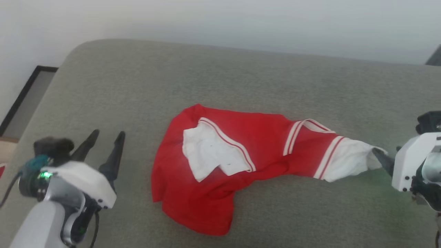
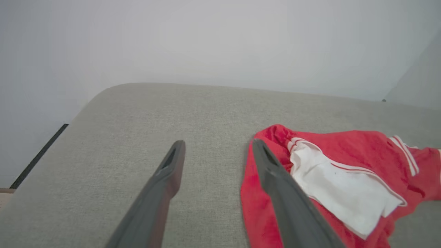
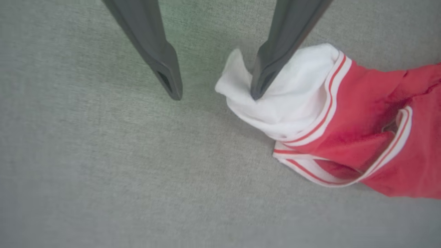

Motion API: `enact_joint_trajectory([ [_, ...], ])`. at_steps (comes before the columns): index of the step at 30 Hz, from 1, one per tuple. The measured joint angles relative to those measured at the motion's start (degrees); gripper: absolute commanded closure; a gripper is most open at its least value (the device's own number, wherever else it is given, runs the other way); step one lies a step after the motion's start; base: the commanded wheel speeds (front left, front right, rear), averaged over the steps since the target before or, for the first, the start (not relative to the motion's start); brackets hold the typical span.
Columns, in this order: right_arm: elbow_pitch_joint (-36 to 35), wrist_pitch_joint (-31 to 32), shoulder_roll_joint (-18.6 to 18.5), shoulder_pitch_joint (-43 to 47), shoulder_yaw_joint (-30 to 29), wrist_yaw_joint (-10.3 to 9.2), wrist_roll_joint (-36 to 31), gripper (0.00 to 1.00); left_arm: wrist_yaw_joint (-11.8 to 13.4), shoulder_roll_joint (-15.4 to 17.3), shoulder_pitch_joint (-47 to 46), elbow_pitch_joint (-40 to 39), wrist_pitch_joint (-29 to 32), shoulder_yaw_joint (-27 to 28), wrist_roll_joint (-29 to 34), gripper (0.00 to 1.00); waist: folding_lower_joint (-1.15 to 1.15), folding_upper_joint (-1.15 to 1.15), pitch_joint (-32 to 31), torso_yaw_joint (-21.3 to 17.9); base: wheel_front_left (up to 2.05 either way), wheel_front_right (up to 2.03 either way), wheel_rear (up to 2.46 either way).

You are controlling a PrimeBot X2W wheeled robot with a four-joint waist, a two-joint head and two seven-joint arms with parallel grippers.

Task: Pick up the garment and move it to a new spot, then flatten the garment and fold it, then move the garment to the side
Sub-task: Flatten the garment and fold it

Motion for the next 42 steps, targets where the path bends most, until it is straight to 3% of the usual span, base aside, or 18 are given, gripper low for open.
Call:
enact_joint_trajectory([
  [14,-9.6,-5.8,6.0,1.7,-3.9,0.00,-5.3,0.00,-1.7,4.4,-8.9,-8.1,29.5,-9.9,-7.2,0.00,0.00,0.00,-0.6,-8.4,0.00,0.00,0.00],
  [22,-9.9,-7.8,8.2,2.1,-5.4,0.00,-7.3,0.00,-1.6,3.7,-13.1,-6.4,41.0,-14.3,-10.3,0.00,0.00,0.00,-0.1,-11.6,0.00,0.00,0.00],
  [33,-9.4,-8.7,8.5,2.0,-5.3,0.00,-7.6,0.00,0.1,3.9,-14.6,-5.5,51.6,-18.6,-10.7,0.00,0.00,0.00,0.4,-14.0,0.00,0.00,0.00],
  [42,-9.3,-9.2,9.1,2.0,-5.5,0.00,-7.9,0.00,0.1,5.0,-14.5,-3.5,52.4,-20.5,-9.7,0.00,0.00,0.00,1.1,-14.4,0.00,0.00,0.00],
])
